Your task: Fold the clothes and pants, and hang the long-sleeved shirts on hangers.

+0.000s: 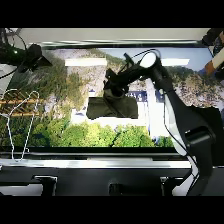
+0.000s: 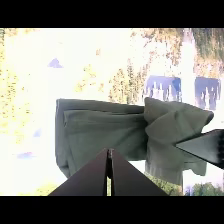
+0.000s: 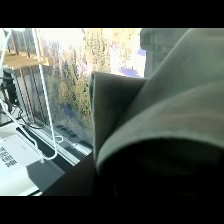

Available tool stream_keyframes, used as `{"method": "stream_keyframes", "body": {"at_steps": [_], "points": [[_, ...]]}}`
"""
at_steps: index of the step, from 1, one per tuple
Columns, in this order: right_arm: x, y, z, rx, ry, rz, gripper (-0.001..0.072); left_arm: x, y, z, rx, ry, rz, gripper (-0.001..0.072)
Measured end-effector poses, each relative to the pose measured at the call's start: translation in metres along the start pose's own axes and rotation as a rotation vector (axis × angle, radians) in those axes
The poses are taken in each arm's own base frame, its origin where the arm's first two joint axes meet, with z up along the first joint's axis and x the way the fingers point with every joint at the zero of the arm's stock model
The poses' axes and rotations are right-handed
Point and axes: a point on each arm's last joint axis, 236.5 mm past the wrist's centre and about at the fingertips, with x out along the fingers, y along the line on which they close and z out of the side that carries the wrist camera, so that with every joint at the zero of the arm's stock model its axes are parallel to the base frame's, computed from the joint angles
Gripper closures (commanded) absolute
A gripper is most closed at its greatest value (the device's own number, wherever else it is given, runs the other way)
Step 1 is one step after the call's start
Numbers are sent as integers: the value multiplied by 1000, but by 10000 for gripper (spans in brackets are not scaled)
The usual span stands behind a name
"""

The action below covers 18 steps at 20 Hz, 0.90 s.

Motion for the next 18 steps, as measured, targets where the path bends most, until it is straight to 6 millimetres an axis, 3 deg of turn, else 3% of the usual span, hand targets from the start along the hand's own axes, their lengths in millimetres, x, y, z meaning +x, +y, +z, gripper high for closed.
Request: {"method": "stream_keyframes", "body": {"at_steps": [6,9,10,15,18], "points": [[38,11,-1,42,7,59,660,-6,7,0,27,-1,16,692],[49,20,2,51,-13,93,220,-3,10,-1,26,6,19,692],[51,26,3,57,-21,115,153,-2,11,-2,24,11,20,692],[45,70,5,62,-33,297,155,4,16,-8,12,32,24,692],[23,84,12,33,-56,362,156,6,17,-9,8,37,25,692]]}}
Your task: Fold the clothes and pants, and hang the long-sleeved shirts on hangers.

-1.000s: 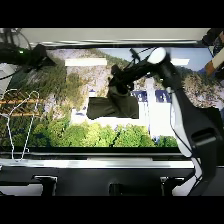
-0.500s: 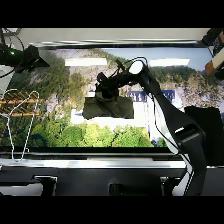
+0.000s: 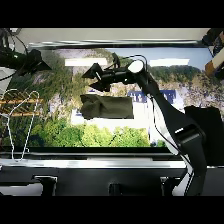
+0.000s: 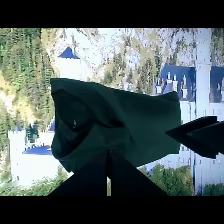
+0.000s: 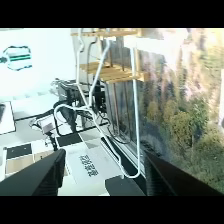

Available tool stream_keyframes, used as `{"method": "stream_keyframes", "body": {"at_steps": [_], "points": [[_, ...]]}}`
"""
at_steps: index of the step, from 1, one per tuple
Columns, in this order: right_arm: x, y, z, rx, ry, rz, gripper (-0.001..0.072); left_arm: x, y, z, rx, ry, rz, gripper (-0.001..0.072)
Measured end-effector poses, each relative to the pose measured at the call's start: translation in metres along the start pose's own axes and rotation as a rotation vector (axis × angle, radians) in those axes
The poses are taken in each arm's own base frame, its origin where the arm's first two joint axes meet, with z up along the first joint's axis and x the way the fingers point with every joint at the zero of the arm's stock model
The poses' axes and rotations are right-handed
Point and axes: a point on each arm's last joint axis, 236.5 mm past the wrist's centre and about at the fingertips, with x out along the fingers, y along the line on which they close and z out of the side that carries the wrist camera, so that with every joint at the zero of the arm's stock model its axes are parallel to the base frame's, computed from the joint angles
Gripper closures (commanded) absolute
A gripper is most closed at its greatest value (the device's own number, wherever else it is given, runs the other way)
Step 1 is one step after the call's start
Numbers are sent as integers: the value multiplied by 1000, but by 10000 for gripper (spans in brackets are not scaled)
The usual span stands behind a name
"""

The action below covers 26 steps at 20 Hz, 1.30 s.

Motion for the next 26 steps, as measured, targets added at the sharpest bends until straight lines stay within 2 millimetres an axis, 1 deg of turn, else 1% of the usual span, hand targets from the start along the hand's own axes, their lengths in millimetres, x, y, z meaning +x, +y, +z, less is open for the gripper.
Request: {"method": "stream_keyframes", "body": {"at_steps": [2,3,5,7,10,12,13,15,17,19,21,23,26], "points": [[-23,2,11,-38,-8,7,156,0,0,0,-1,2,0,692],[-40,-1,18,-61,-10,1,156,1,0,-1,-1,2,0,692],[-80,-19,33,-106,-16,-54,158,1,1,-1,-2,3,0,692],[-125,-54,49,-143,-24,-170,158,1,1,-1,-2,4,1,692],[-191,-123,65,-148,-30,-382,156,1,1,-1,-3,6,0,692],[-223,-165,71,-115,-31,-469,156,1,1,-1,-3,6,0,692],[-232,-184,69,-92,-20,-491,157,1,1,-1,-3,6,0,692],[-237,-220,61,-41,19,-511,157,1,1,-1,-3,6,0,692],[-231,-250,50,9,62,-497,166,1,1,-2,-3,6,0,692],[-220,-272,40,49,92,-472,173,1,1,-2,-2,6,0,692],[-206,-285,32,66,116,-444,174,1,1,-1,-2,6,0,692],[-189,-289,27,62,131,-423,175,1,1,-2,-2,6,0,692],[-166,-292,26,42,132,-419,174,1,1,-1,-1,6,1,692]]}}
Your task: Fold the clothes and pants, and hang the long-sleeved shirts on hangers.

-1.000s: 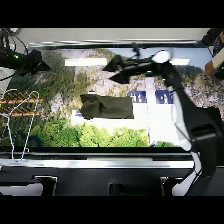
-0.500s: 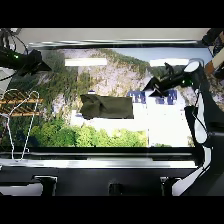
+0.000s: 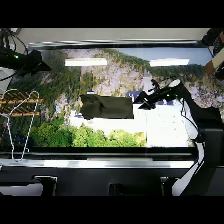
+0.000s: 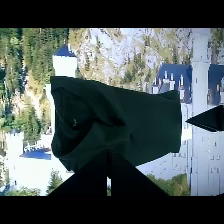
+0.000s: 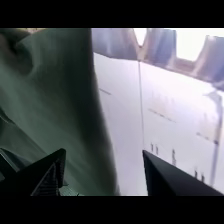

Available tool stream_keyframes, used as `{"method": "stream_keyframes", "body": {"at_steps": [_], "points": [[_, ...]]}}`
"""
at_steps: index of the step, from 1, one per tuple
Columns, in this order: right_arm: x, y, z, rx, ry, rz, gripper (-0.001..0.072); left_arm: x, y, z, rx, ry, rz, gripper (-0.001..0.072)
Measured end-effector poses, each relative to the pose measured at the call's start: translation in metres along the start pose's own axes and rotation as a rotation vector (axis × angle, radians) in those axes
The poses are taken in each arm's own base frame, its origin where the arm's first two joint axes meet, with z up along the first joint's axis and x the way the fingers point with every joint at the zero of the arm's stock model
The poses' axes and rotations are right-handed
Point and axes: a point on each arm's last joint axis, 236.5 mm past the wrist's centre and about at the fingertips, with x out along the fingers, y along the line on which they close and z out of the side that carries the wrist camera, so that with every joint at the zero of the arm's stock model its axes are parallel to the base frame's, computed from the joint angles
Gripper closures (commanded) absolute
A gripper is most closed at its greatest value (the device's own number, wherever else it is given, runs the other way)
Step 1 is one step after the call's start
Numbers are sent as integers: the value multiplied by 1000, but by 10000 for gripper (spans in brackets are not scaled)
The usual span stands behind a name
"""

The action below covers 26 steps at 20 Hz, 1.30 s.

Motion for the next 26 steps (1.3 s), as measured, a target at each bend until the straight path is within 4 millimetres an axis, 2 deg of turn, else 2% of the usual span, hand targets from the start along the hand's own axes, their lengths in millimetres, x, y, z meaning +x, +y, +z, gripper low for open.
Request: {"method": "stream_keyframes", "body": {"at_steps": [1,2,3,4,5,8,10,12,14,17,19,22,26], "points": [[8,4,-1,-6,6,5,180,0,0,0,0,0,2,692],[15,7,-3,-9,13,8,249,0,1,0,0,-1,3,692],[22,9,-4,-12,21,7,392,0,1,0,1,-1,4,692],[29,9,-5,-16,26,1,588,0,1,0,1,-1,6,692],[35,9,-5,-22,25,-11,684,0,1,0,1,-1,6,692],[37,22,0,-46,-4,13,685,0,2,1,8,-2,9,692],[24,42,10,-70,-54,49,686,0,3,1,12,-3,12,692],[-4,60,28,-104,-133,70,688,0,3,1,14,-3,14,692],[-45,79,47,-130,-226,91,688,0,4,1,17,-3,14,692],[-119,98,74,-155,-377,106,688,0,4,1,17,-2,15,692],[-171,103,86,-159,-475,101,688,0,3,1,17,-2,15,692],[-246,90,94,-126,-616,68,688,0,3,1,17,-2,15,692],[-333,49,90,-33,-784,2,688,0,4,1,10,-3,14,692]]}}
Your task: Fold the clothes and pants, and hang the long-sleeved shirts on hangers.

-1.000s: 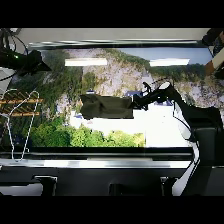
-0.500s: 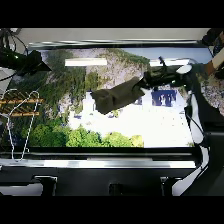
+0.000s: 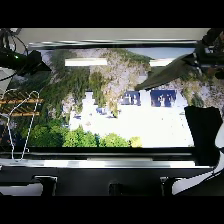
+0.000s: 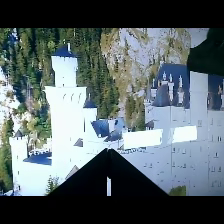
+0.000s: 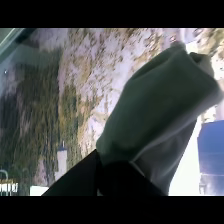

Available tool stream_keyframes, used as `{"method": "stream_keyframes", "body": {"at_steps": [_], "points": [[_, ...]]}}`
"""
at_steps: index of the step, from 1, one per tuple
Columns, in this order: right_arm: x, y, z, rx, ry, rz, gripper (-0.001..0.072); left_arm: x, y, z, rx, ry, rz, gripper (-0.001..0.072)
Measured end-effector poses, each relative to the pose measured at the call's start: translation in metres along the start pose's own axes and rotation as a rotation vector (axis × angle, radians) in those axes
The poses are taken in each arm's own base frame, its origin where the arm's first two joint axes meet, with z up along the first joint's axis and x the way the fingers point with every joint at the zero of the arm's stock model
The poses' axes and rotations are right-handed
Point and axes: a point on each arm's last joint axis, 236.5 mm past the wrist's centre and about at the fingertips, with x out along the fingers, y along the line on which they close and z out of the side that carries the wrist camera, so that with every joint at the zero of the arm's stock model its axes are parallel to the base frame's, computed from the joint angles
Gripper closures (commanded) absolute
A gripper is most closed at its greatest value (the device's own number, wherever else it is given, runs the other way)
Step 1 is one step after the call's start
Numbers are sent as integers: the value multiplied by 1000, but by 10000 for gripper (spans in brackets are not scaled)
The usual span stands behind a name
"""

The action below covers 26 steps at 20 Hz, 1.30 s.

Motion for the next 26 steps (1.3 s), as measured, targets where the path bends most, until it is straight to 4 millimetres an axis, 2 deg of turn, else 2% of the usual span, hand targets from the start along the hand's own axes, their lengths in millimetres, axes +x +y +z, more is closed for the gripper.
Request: {"method": "stream_keyframes", "body": {"at_steps": [3,5,9,12,15,22,26], "points": [[-46,-36,31,43,-114,-87,688,0,0,0,0,0,0,692],[-74,-63,45,86,-171,-154,687,0,0,0,-1,0,0,692],[-123,-110,56,197,-252,-284,687,0,0,0,-2,0,0,691],[-153,-128,54,255,-283,-360,688,0,0,0,-4,0,0,692],[-173,-140,38,291,-254,-447,688,0,0,-1,-12,2,-1,692],[-214,-163,-22,358,-81,-694,688,0,0,-16,-27,67,3,692],[-229,-187,-70,429,84,-830,688,-1,1,-22,-27,95,5,692]]}}
